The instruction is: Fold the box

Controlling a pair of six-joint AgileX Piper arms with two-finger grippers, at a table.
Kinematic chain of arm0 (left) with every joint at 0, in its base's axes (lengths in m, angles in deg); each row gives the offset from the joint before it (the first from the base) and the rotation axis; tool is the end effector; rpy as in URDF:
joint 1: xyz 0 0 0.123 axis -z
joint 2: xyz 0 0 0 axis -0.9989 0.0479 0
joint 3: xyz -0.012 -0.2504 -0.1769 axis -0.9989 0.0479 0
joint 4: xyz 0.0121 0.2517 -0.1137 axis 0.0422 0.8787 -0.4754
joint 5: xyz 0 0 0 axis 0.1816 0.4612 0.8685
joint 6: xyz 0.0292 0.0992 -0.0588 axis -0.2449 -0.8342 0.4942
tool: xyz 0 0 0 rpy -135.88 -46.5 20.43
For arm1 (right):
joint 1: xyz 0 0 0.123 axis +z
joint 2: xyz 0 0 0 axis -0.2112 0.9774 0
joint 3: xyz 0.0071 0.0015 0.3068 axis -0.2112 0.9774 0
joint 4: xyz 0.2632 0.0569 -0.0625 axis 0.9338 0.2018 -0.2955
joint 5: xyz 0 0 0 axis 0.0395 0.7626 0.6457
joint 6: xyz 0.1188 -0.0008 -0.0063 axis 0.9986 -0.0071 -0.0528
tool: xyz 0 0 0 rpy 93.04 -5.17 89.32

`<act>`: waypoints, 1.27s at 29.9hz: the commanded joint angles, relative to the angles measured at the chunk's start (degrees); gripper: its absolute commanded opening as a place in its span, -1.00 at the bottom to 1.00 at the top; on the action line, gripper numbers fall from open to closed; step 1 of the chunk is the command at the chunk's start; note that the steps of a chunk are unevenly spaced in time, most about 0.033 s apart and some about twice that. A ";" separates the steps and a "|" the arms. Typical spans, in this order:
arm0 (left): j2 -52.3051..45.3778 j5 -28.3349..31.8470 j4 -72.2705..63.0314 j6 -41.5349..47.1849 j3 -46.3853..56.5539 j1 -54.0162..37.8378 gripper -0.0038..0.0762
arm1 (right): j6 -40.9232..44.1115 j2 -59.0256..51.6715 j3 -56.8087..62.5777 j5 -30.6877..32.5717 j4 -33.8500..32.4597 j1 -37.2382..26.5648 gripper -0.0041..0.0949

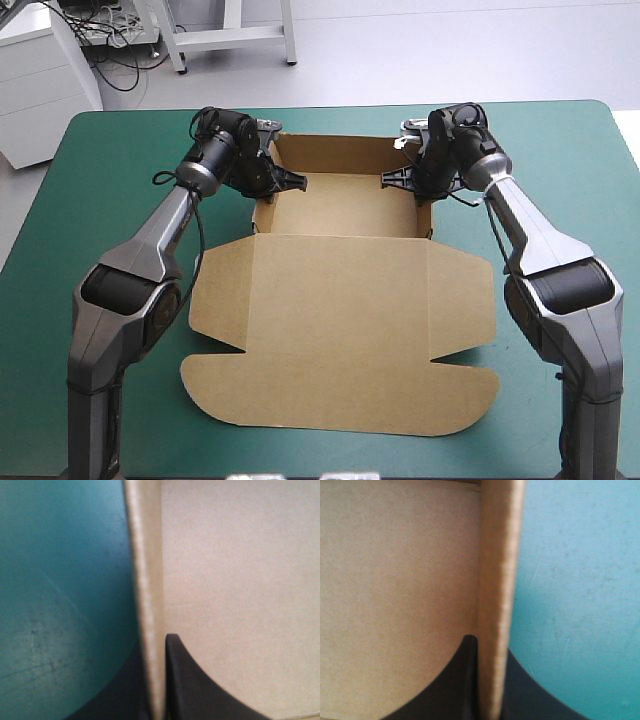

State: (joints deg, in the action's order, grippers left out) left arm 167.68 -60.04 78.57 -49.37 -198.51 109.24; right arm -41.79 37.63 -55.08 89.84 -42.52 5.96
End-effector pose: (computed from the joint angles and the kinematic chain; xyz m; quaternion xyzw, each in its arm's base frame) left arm 0.4836 -0.2001 0.2694 0.1025 0.9786 -0.0673 0.1653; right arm 0.4826 0.1582 0.2703 -0.0435 0.9850 0.0450 0.1608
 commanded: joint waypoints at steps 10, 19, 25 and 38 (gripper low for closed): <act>-1.18 -1.75 -2.65 -1.10 -1.64 0.51 -0.98 | -4.26 -2.28 -1.71 0.42 0.00 0.25 -0.92; -1.18 -2.27 -2.65 -0.97 -1.64 0.51 -0.94 | -4.63 -2.21 -1.71 0.42 0.30 0.25 -0.89; -1.39 -2.27 -3.26 -0.97 -1.64 0.51 -0.33 | -4.79 -2.80 -1.71 0.42 0.00 0.25 -0.50; -5.61 -2.19 0.57 -1.13 -1.95 0.51 0.20 | -4.79 -5.99 -1.77 0.42 0.00 0.25 0.24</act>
State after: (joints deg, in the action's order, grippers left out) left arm 168.13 -59.10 77.34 -50.50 -198.69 109.51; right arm -45.92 36.66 -55.08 89.69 -42.52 6.06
